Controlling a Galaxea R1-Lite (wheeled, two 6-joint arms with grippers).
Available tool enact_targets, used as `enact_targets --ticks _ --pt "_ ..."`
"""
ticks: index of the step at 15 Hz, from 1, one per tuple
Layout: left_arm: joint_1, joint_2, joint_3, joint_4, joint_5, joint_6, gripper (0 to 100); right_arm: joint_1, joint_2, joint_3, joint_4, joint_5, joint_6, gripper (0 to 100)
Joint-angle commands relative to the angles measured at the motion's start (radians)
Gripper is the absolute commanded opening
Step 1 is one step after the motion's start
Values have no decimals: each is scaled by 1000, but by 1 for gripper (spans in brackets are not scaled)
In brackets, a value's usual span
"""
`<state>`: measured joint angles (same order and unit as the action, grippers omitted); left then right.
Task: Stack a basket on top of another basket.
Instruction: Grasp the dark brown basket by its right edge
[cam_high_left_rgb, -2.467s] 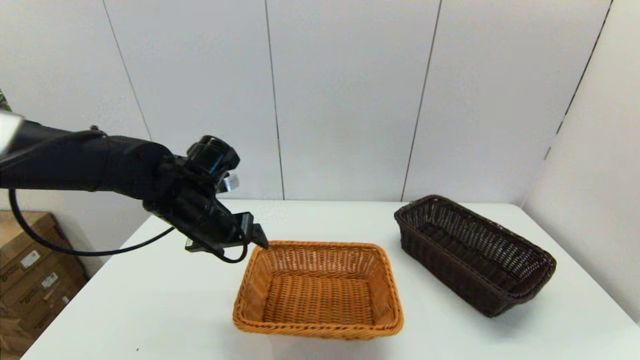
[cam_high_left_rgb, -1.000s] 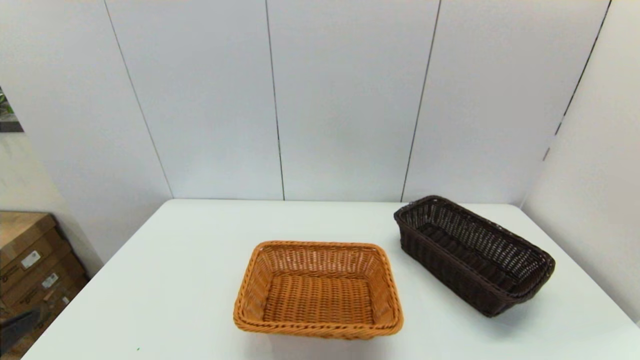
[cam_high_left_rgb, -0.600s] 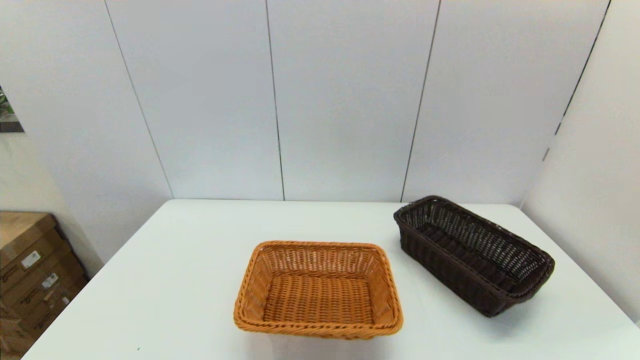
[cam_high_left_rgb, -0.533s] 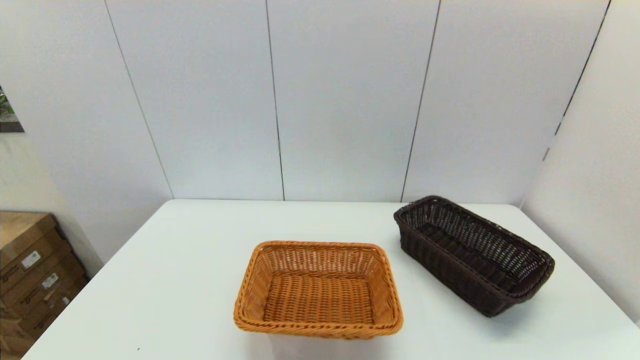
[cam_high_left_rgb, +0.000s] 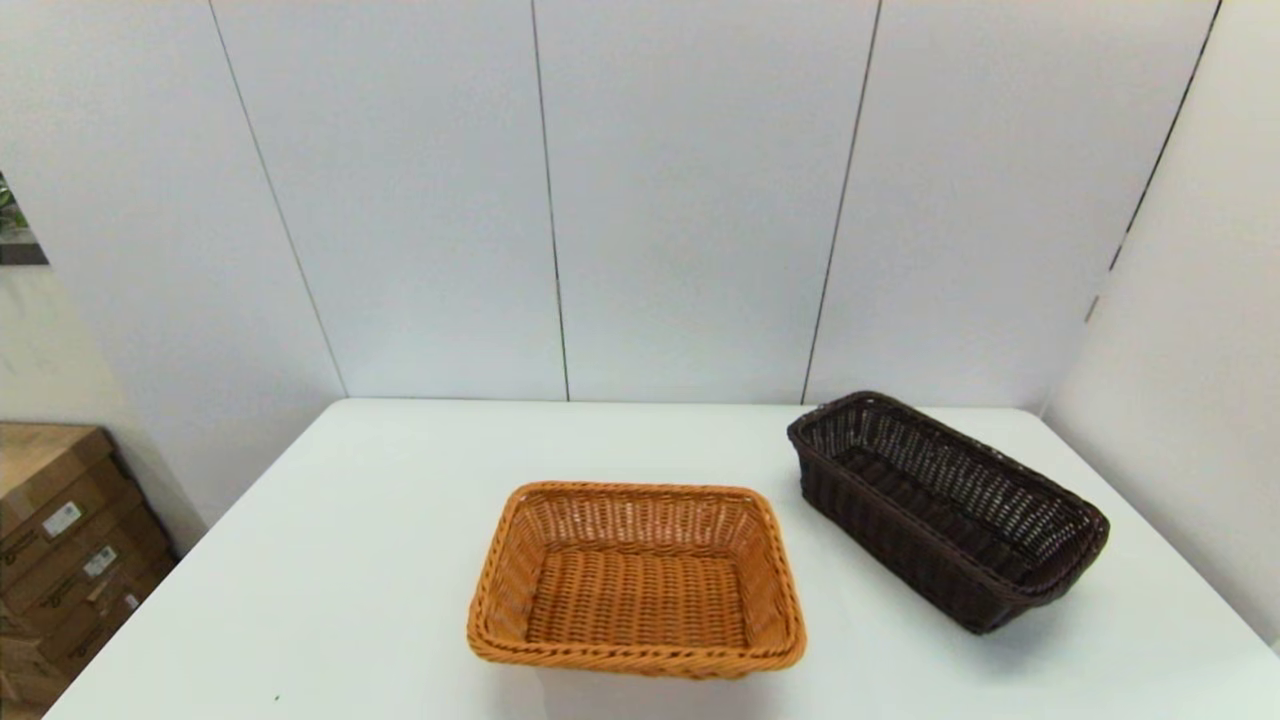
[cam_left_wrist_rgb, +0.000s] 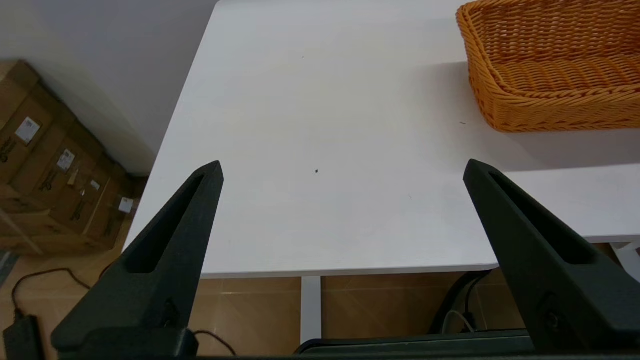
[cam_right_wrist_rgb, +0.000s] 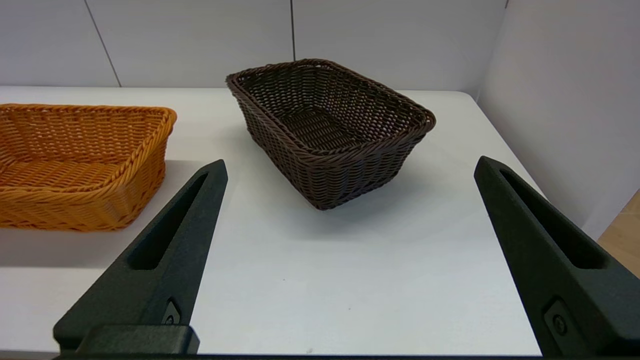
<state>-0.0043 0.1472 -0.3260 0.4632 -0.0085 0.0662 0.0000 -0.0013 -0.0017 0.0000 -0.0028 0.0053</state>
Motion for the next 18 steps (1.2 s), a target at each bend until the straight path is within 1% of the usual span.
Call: enact_targets --ticks 1,2,5,9,18 --pt "0 -127 84 -44 -5 1 100 0 1 0 0 0 -1 100" --pt "0 -149 114 -67 -4 3 100 0 1 0 0 0 -1 100" --pt "0 -149 197 -244 4 9 100 0 1 0 0 0 1 100" --pt "0 -149 275 -367 5 20 100 0 1 0 0 0 1 100" --pt "0 -149 304 -403 2 3 100 0 1 0 0 -2 1 100"
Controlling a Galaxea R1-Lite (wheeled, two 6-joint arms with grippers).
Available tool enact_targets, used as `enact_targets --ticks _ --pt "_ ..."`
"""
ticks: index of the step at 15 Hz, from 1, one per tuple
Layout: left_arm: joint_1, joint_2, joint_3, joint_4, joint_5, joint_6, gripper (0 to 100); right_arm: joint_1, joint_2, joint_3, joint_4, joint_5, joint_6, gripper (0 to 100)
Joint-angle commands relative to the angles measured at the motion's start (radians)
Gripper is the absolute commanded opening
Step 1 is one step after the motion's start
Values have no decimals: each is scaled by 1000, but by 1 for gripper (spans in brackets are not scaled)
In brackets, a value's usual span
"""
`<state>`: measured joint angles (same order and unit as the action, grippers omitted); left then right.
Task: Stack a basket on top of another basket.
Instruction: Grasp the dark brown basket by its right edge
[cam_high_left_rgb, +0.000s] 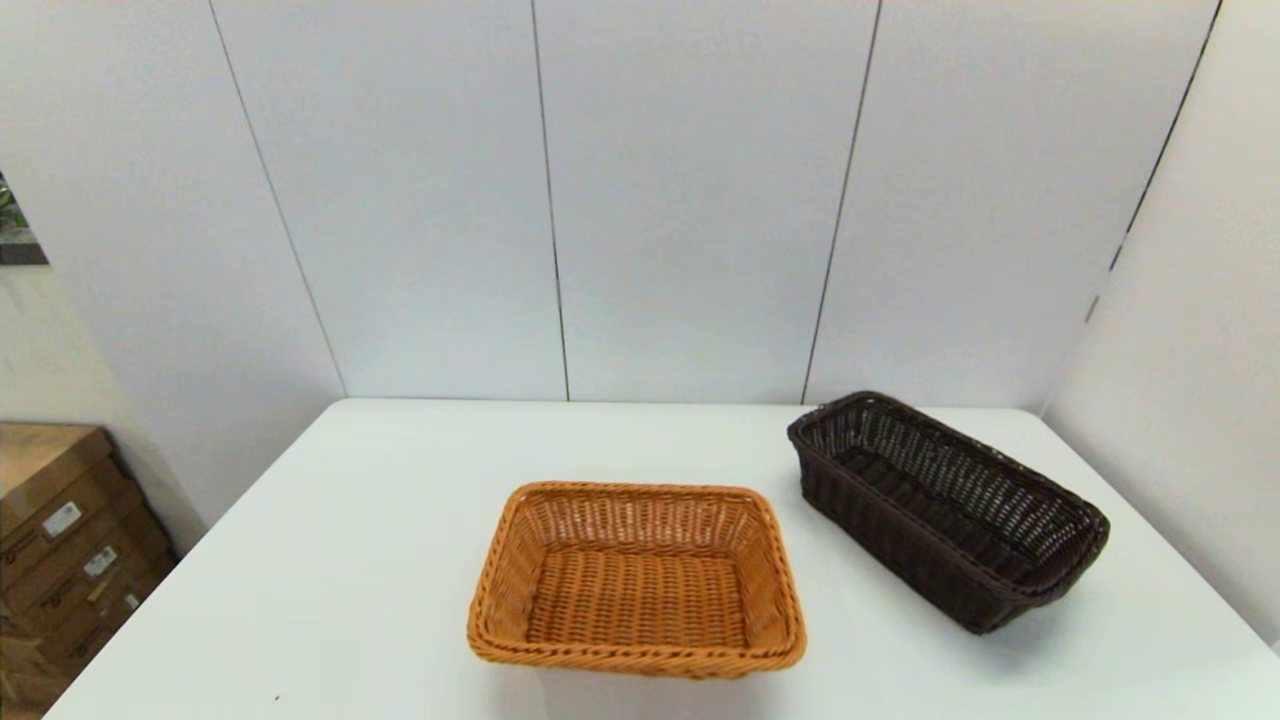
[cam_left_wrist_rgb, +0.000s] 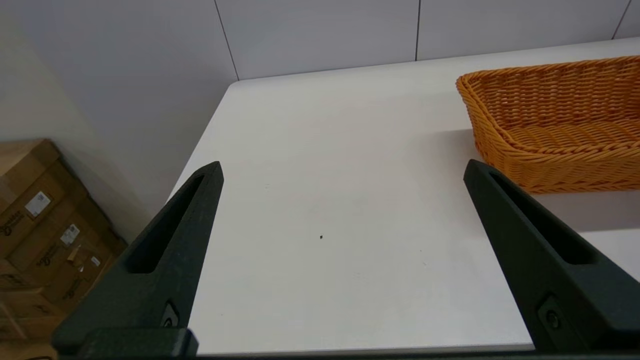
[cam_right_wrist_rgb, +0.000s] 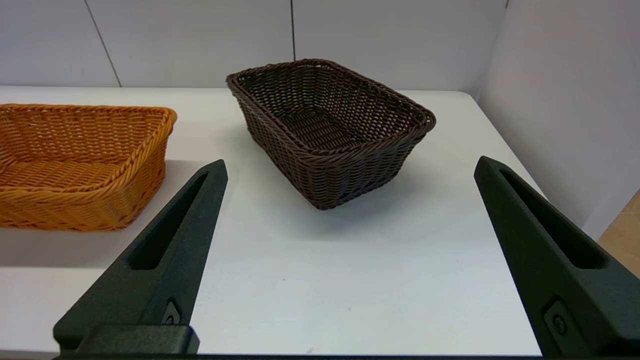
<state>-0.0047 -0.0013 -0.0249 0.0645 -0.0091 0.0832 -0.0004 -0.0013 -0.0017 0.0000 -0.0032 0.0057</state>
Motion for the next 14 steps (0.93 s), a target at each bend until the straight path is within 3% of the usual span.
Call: enact_targets --ticks 1,14 --pt "0 0 3 -3 3 -13 100 0 1 0 0 0 0 100" --pt "0 0 26 -57 8 -48 100 0 1 0 0 0 0 100"
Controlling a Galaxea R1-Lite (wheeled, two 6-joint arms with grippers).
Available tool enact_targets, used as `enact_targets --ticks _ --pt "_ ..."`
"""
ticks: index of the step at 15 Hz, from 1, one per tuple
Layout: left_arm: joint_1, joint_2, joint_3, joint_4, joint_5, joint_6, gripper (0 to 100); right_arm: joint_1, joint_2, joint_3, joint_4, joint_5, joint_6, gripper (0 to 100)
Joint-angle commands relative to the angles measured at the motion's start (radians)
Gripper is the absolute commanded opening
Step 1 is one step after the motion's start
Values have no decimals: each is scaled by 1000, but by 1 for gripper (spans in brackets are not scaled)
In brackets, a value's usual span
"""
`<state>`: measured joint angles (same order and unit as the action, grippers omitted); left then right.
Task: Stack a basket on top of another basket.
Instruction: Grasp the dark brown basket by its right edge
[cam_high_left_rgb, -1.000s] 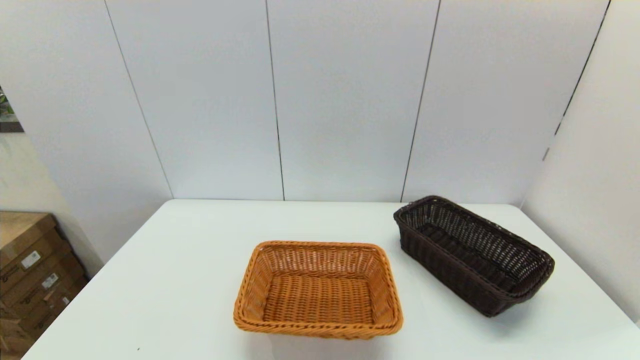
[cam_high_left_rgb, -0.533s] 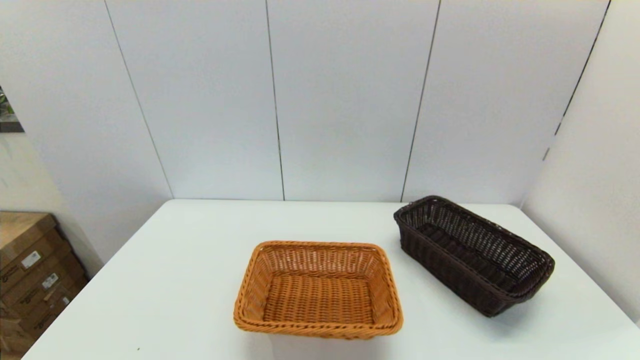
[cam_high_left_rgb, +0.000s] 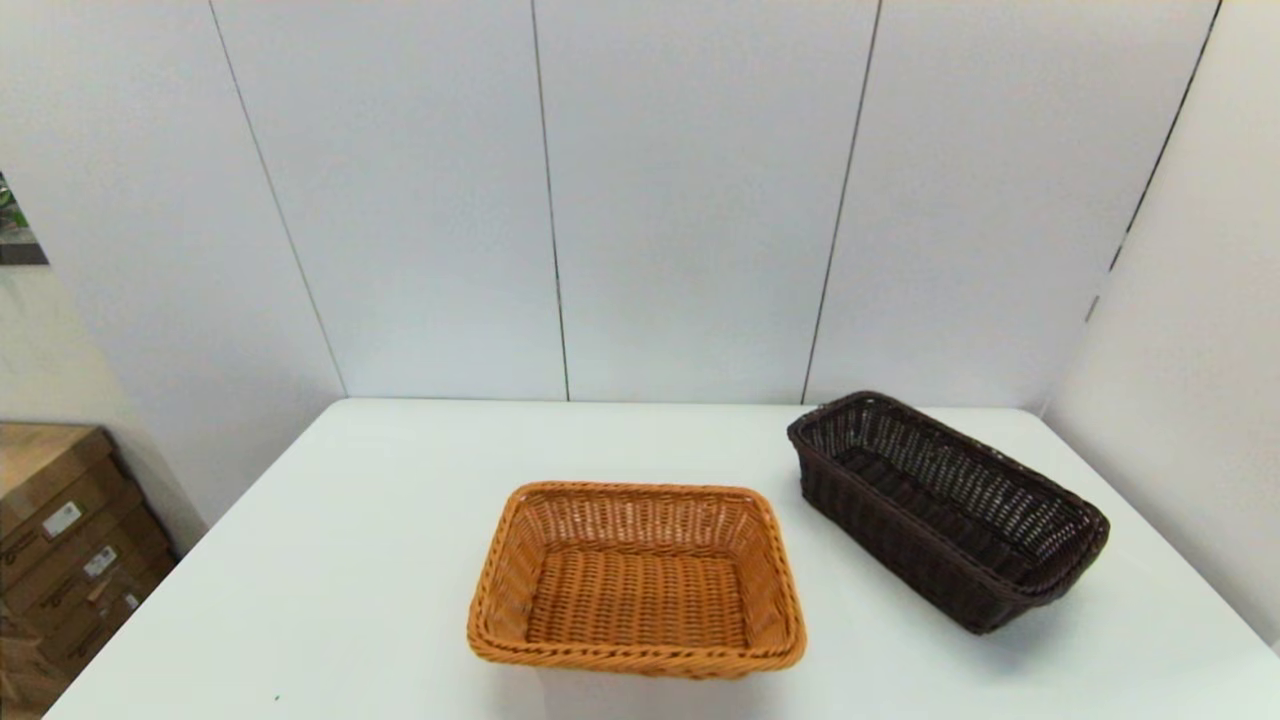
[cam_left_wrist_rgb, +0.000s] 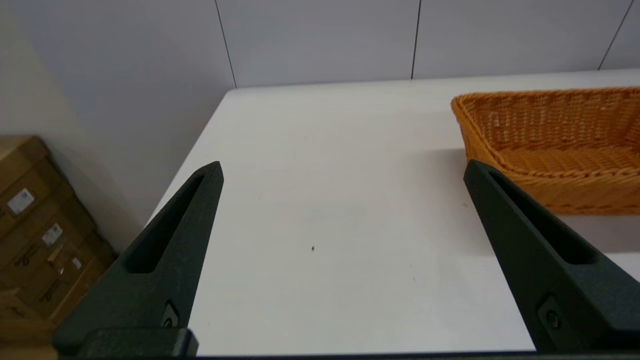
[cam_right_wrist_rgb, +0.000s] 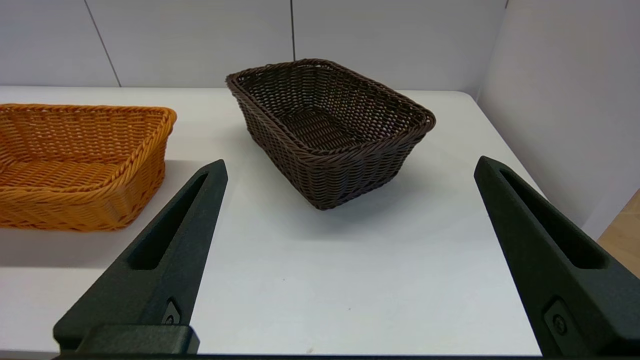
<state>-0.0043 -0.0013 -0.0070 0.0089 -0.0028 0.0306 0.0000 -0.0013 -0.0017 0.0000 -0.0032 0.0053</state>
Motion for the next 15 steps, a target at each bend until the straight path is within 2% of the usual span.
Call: enact_targets --ticks 1,15 --pt "0 0 9 -4 3 6 100 0 1 0 0 0 1 100" --pt "0 0 9 -4 4 -6 100 0 1 0 0 -1 1 100"
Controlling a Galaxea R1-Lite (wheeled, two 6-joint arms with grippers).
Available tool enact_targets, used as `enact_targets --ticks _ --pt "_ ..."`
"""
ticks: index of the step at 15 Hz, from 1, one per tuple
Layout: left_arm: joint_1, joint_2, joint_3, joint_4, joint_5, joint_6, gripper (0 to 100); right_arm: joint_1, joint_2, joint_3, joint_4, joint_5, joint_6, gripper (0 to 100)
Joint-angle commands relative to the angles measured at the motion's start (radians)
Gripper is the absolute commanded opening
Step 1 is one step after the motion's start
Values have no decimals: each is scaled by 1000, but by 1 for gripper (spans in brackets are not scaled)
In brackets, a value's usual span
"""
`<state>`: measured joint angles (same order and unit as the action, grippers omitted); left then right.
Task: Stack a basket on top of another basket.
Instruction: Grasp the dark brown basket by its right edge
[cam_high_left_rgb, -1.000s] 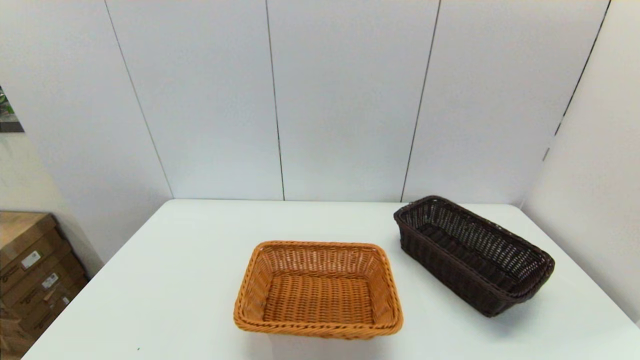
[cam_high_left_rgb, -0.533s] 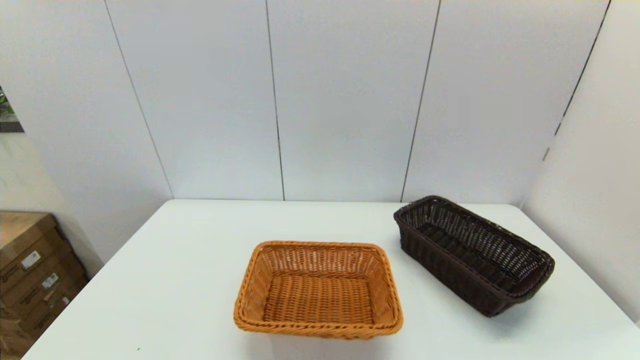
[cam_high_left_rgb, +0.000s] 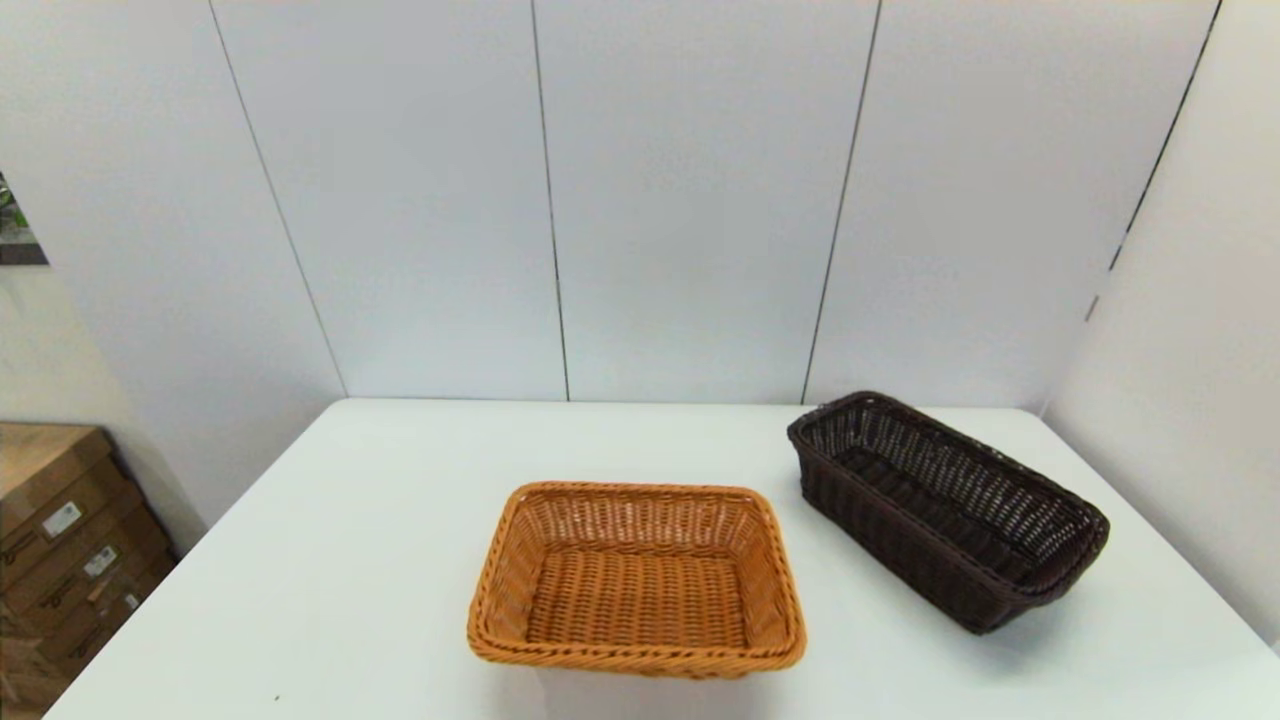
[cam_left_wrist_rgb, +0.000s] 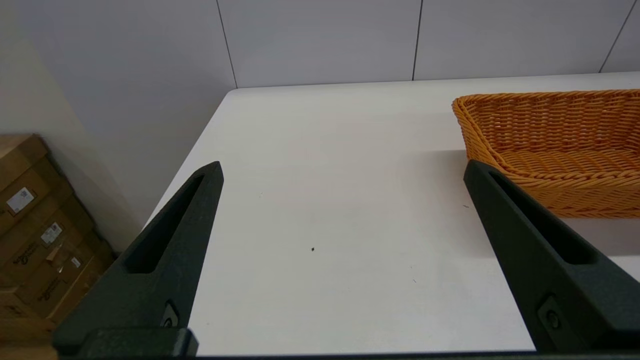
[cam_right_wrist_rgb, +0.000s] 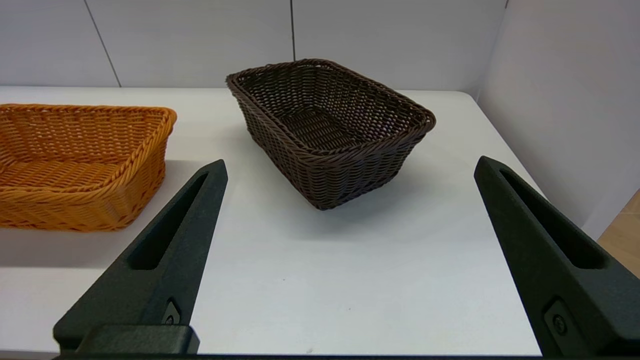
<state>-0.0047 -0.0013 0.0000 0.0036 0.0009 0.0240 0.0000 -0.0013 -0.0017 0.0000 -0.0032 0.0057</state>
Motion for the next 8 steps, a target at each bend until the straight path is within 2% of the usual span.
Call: enact_targets --ticks 1,8 --pt "0 0 2 1 1 1 100 0 1 0 0 0 0 100" --pt "0 0 2 1 1 1 100 0 1 0 0 0 0 100"
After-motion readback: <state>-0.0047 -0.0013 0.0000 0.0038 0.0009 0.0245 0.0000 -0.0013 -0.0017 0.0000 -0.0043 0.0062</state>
